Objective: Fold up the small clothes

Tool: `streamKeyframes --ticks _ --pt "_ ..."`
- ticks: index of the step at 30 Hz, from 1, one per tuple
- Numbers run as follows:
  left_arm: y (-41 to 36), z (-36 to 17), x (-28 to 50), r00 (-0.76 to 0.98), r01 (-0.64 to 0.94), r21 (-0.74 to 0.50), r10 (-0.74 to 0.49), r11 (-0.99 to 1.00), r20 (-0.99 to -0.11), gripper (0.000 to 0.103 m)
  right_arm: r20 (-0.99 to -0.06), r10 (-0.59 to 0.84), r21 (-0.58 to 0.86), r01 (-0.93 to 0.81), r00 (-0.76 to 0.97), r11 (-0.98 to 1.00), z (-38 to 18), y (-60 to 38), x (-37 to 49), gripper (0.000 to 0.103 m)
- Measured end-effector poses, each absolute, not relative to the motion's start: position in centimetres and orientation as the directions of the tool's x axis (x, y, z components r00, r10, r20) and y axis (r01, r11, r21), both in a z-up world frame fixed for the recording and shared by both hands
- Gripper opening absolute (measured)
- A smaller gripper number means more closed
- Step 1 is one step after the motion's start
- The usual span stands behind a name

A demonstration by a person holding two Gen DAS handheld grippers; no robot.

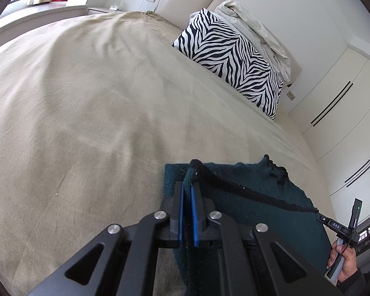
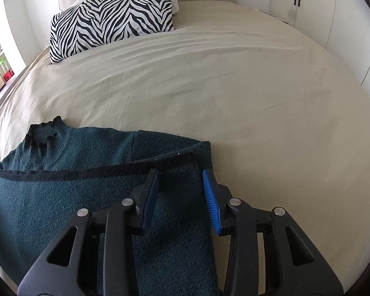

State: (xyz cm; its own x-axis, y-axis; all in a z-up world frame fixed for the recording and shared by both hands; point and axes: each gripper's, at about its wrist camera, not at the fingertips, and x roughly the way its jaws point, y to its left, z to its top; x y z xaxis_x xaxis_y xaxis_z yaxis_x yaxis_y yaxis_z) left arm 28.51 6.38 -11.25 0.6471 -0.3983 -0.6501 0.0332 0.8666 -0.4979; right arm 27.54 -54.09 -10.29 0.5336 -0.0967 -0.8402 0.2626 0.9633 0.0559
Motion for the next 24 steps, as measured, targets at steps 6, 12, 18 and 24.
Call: streamKeyframes --ticks 6,12,18,24 --pt "6.3 -10.9 28.4 0.649 0.045 -0.492 -0.4 0.87 -0.647 0.007 -0.833 -0.114 0.025 0.242 0.542 0.97 -10.4 -53.6 27.2 0.007" --pt "6.3 -10.0 28.5 0.655 0.05 -0.49 -0.399 0.87 -0.642 0.007 -0.794 -0.16 -0.012 0.249 0.587 0.969 -9.0 -53.2 26.7 0.005" --pt "6.1 -9.2 29.5 0.658 0.042 -0.481 -0.387 0.875 -0.646 0.007 -0.767 -0.183 -0.024 0.258 0.615 0.966 -7.4 -53.2 27.2 0.005" --pt "6.1 -12.6 31.2 0.574 0.014 -0.494 -0.411 0.869 -0.708 0.009 -0.813 -0.15 0.028 0.294 0.563 0.955 -10.0 -54.3 28.9 0.006"
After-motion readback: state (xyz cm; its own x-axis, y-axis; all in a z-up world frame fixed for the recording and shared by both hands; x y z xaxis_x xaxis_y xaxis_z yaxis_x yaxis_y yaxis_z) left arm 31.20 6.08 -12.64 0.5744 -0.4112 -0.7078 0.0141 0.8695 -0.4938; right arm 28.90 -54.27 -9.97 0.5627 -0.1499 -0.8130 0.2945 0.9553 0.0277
